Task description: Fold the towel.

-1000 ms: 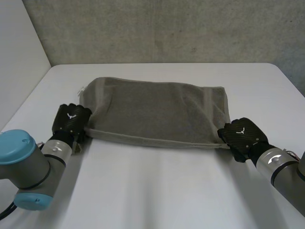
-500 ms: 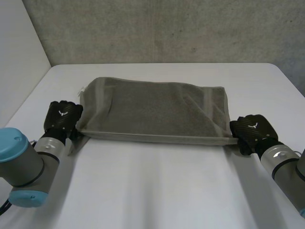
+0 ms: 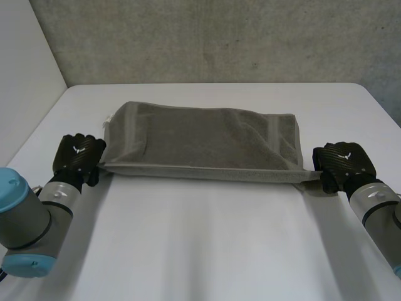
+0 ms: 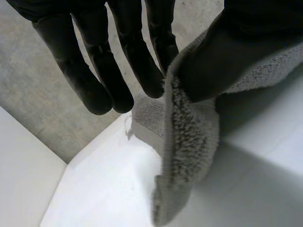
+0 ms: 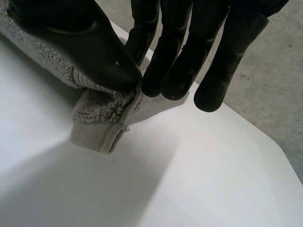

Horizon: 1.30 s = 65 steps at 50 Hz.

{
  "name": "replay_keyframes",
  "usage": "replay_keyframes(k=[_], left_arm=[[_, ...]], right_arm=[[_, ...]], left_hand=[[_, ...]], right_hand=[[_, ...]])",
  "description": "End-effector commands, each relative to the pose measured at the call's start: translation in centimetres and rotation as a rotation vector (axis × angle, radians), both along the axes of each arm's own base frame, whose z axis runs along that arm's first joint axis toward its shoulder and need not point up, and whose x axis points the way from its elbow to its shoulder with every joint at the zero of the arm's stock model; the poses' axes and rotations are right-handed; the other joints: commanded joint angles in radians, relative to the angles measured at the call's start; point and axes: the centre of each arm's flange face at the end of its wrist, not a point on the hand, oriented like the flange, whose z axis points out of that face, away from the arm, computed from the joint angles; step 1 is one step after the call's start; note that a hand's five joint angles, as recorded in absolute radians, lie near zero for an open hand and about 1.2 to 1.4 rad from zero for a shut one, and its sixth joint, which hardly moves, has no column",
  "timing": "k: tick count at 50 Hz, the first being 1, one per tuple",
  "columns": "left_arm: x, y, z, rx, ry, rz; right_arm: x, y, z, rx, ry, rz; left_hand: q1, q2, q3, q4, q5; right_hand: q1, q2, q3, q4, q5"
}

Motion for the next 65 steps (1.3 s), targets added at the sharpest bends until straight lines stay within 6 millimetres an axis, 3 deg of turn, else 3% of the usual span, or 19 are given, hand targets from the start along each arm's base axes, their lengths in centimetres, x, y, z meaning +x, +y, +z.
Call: replay_keyframes(k=[1, 8, 25, 33, 36, 38, 44, 49, 50, 51, 52, 53, 54, 55, 56, 57, 59, 61, 65], left_arm=[[0.3, 0.0, 0.2, 0.025, 0.000, 0.015], [0.3, 0.0, 0.0, 0.029, -0.001, 0.015], [0.3, 0.0, -0.3, 0.038, -0.003, 0.010], [0.3, 0.0, -0.4, 0.040, -0.004, 0.012], [0.3, 0.0, -0.3, 0.039, -0.001, 0.012], [0.3, 0.0, -0.3, 0.037, -0.001, 0.013], [0.6, -0.3, 0.4, 0.017, 0.004, 0.026], [0.6, -0.2, 2.7, -0.044, 0.014, 0.027], [0.7, -0.1, 4.4, -0.092, 0.026, 0.027], [0.7, -0.1, 4.5, -0.093, 0.026, 0.027], [0.6, 0.1, 6.2, -0.142, 0.038, 0.025], [0.6, 0.4, 7.9, -0.190, 0.049, 0.020], [0.6, 0.4, 7.9, -0.190, 0.049, 0.020], [0.5, 0.8, 9.8, -0.238, 0.063, 0.016], [0.6, 1.3, 11.7, -0.280, 0.076, 0.013], [0.6, 1.3, 11.7, -0.281, 0.076, 0.013], [0.8, 1.9, 13.4, -0.313, 0.085, 0.014], [0.9, 3.2, 15.8, -0.341, 0.090, 0.005], [1.1, 4.4, 16.4, -0.298, 0.080, 0.005]], right_arm=[[0.1, 0.0, 0.0, 0.017, 0.005, 0.006], [0.2, 0.0, -1.5, 0.110, 0.016, 0.012], [0.2, 0.3, -2.3, 0.177, 0.019, 0.011], [0.3, 0.4, -2.6, 0.189, 0.018, 0.018], [0.3, 0.4, -3.0, 0.199, 0.017, 0.021], [0.3, 0.2, -3.0, 0.188, 0.008, 0.028], [0.0, -0.7, -2.1, 0.151, -0.030, 0.020], [-0.7, -1.4, 1.5, 0.065, -0.104, 0.009], [-0.7, -1.4, 3.4, 0.015, -0.132, 0.016], [-0.6, -1.3, 5.8, -0.051, -0.154, 0.035], [-0.6, -1.3, 5.9, -0.052, -0.154, 0.035], [-0.5, -1.1, 8.6, -0.127, -0.160, 0.053], [-0.4, -0.5, 11.5, -0.189, -0.159, 0.072], [-0.4, -0.5, 11.5, -0.190, -0.159, 0.072], [-0.5, 0.1, 14.3, -0.243, -0.153, 0.084], [-0.5, 0.1, 14.3, -0.243, -0.153, 0.084], [-1.1, 1.4, 19.2, -0.335, -0.116, 0.091], [-1.6, 1.7, 20.5, -0.351, -0.079, 0.091], [-2.4, 1.9, 21.1, -0.332, 0.031, 0.088]], left_hand=[[-0.055, -0.115, -0.134, -0.119, -0.251], [-0.055, -0.115, -0.134, -0.119, -0.251], [-0.055, -0.115, -0.134, -0.119, -0.251], [-0.055, -0.115, -0.134, -0.119, -0.251], [-0.055, -0.115, -0.134, -0.119, -0.251], [-0.055, -0.115, -0.134, -0.119, -0.251], [-0.055, -0.115, -0.134, -0.119, -0.251], [-0.055, -0.115, -0.134, -0.119, -0.251], [-0.055, -0.115, -0.134, -0.119, -0.251], [-0.055, -0.115, -0.134, -0.119, -0.251], [-0.055, -0.115, -0.134, -0.119, -0.251], [-0.055, -0.115, -0.134, -0.119, -0.251], [-0.055, -0.115, -0.134, -0.119, -0.251], [-0.055, -0.115, -0.134, -0.119, -0.251], [-0.055, -0.115, -0.134, -0.119, -0.251], [-0.055, -0.115, -0.134, -0.119, -0.251], [-0.055, -0.115, -0.134, -0.119, -0.251], [-0.055, -0.115, -0.134, -0.119, -0.251], [-0.055, -0.115, -0.134, -0.119, -0.251]], right_hand=[[-0.143, -0.144, -0.140, -0.145, -0.158], [-0.424, -0.426, -0.421, -0.426, -0.439], [-0.666, -0.667, -0.662, -0.667, -0.681], [-0.584, -0.585, -0.580, -0.585, -0.598], [-0.390, -0.391, -0.386, -0.391, -0.405], [0.062, 0.061, 0.065, 0.060, 0.047], [0.064, 0.063, 0.068, 0.063, 0.049], [0.064, 0.063, 0.068, 0.063, 0.049], [0.064, 0.063, 0.068, 0.063, 0.049], [0.064, 0.063, 0.068, 0.063, 0.049], [0.064, 0.063, 0.068, 0.063, 0.049], [0.064, 0.063, 0.068, 0.063, 0.049], [0.064, 0.063, 0.068, 0.063, 0.049], [0.064, 0.063, 0.068, 0.063, 0.049], [0.064, 0.063, 0.068, 0.063, 0.049], [0.064, 0.063, 0.068, 0.063, 0.049], [0.064, 0.063, 0.068, 0.063, 0.049], [0.064, 0.063, 0.068, 0.063, 0.049], [0.064, 0.063, 0.068, 0.063, 0.049]])
